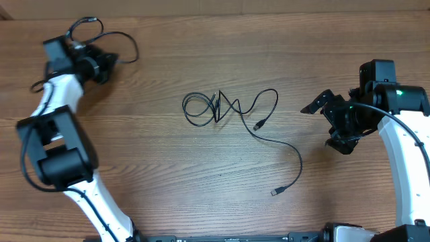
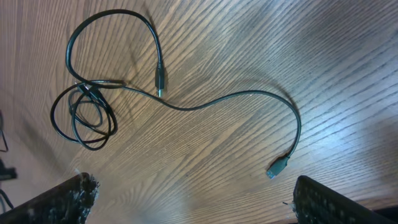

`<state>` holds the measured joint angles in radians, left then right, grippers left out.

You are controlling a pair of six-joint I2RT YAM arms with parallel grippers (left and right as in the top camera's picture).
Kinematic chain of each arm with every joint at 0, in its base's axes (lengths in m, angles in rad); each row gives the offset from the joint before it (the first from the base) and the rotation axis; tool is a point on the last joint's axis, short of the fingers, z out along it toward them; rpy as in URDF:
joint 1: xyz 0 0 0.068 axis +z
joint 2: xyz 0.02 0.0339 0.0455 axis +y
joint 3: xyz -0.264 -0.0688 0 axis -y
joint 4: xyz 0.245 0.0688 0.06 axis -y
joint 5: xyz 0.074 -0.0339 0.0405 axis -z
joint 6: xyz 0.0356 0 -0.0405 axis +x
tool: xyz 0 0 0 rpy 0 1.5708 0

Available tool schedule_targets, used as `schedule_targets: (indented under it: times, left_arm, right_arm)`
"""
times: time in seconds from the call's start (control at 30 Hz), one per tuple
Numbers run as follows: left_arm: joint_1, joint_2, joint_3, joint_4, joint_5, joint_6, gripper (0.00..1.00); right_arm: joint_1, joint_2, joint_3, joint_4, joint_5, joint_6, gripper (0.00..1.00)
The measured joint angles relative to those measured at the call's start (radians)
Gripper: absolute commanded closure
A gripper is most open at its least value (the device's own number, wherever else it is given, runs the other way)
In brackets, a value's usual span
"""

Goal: Untangle cables

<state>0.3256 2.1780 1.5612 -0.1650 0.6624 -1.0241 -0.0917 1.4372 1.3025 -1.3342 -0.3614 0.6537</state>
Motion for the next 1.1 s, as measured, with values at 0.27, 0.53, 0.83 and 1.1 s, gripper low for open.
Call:
schedule_targets:
  times: [0.27,0.53,0.83,1.1]
  left_arm:
    - [-0.216,0.000,-0.001,0.222,-0.150,-0.124,0.92]
    - [-0.303,0.000,-0.001,0.225,-0.309,0.058,0.18]
    - [-0.152,-0.009,-0.001,0.209,-0.190,0.257,0.01]
    - [0.029,-0.070,0.007,0.024,-0.067,0.361,0.00]
  right_arm:
    - [0.000,0.000,0.000,-0.001,0.000,0.000,0.00]
    - [0.000,0.000,0.000,-0.002,0.000,0.000,0.00]
    - [0.000,0.000,0.000,-0.001,0.000,0.000,0.00]
    - [0.000,0.000,0.000,-0.002,0.000,0.000,0.00]
